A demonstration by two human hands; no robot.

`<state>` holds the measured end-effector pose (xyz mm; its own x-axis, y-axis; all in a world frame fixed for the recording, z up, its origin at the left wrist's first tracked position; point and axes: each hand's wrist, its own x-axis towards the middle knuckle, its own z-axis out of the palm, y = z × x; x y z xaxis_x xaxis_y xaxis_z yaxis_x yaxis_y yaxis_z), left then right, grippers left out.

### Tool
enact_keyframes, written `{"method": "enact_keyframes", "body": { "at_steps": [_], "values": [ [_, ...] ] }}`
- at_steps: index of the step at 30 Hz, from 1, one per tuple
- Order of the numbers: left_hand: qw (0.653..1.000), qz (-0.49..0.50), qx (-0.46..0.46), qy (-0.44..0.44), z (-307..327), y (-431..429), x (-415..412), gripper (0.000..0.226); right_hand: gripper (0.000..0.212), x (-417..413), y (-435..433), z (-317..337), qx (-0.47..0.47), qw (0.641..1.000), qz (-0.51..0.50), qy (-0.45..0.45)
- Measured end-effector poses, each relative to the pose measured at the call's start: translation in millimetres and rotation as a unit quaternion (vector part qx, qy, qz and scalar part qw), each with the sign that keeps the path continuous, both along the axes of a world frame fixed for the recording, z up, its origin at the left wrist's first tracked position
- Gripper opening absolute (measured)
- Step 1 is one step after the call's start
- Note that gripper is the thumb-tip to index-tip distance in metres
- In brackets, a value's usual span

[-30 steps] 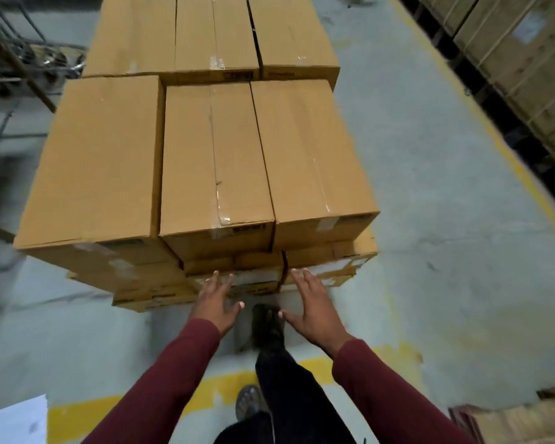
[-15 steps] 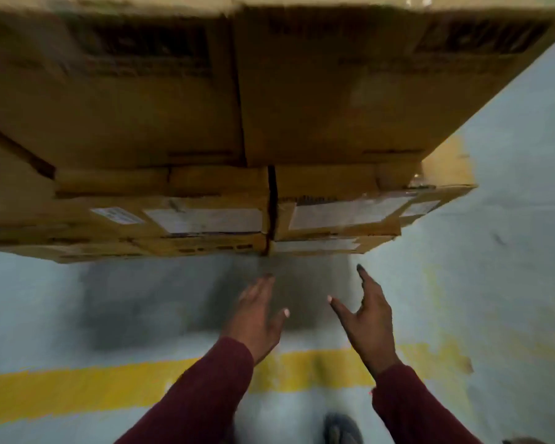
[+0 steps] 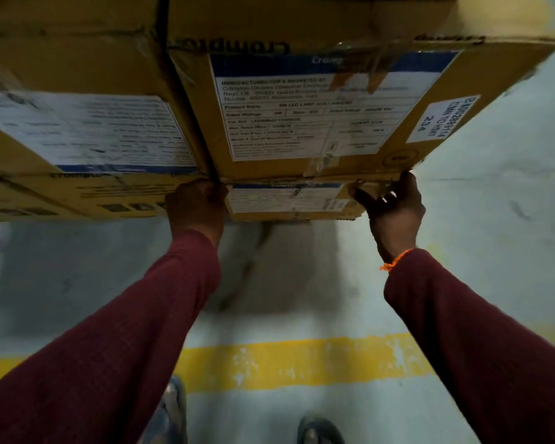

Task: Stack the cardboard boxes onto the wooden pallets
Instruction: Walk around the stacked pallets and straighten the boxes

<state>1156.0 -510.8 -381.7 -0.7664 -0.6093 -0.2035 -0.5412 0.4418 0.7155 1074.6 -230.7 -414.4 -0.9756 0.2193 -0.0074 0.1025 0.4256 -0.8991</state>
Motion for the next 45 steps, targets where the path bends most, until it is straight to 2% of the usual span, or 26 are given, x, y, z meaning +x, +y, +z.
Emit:
{"method": "enact_keyframes", "body": {
  "at_steps": [5, 11, 13, 16, 18, 21, 23, 25, 28, 34, 41, 43, 45],
  "values": [
    [1.000, 0.021, 0.017, 0.015, 0, -3, 0, 0.020, 0.055, -1, 2, 4, 0.048, 0.999, 0.024, 0.004],
    [1.000, 0.006, -0.022, 0.016, -5, -6, -1, 0.019, 0.050, -2, 2, 7, 0.080, 0.996, 0.029, -0.006],
    [1.000, 0.005, -0.020, 0.001, -4, -7, -1, 0.020, 0.048, 0, 1, 11, 0.059, 0.998, 0.030, -0.018],
    [0.999, 0.031, 0.021, 0.013, 6, -4, 6, 0.019, 0.044, 5, 6, 29, -0.053, 0.995, 0.042, -0.069],
    [0.993, 0.059, 0.066, 0.073, 22, 5, 14, 0.020, 0.061, 10, 17, 47, -0.087, 0.993, 0.021, -0.081],
    [0.979, 0.058, 0.093, 0.172, 48, 15, 21, 0.025, 0.083, 14, 30, 82, -0.094, 0.995, -0.040, -0.014],
    [0.974, 0.047, 0.098, 0.201, 65, 16, 17, 0.024, 0.076, 5, 29, 100, -0.075, 0.997, -0.003, 0.027],
    [0.977, 0.047, 0.067, 0.196, 73, 11, 10, 0.011, 0.057, -5, 21, 108, -0.054, 0.997, 0.040, 0.049],
    [0.981, 0.062, 0.036, 0.179, 73, 5, 7, 0.019, 0.038, -13, 10, 107, -0.035, 0.996, 0.013, 0.075],
    [0.983, 0.051, -0.001, 0.178, 77, 4, 4, 0.019, 0.034, -11, 8, 105, -0.010, 0.998, -0.004, 0.063],
    [0.987, 0.059, 0.032, 0.143, 85, 3, 4, 0.020, 0.039, -8, 12, 122, 0.012, 0.999, 0.033, 0.020],
    [0.987, 0.059, 0.056, 0.141, 103, 6, 11, 0.019, 0.049, 0, 14, 145, 0.025, 0.999, 0.048, 0.000],
    [0.978, 0.069, 0.081, 0.178, 128, 7, 24, 0.023, 0.066, 14, 15, 181, 0.049, 0.998, 0.026, 0.041]
  ]
}}
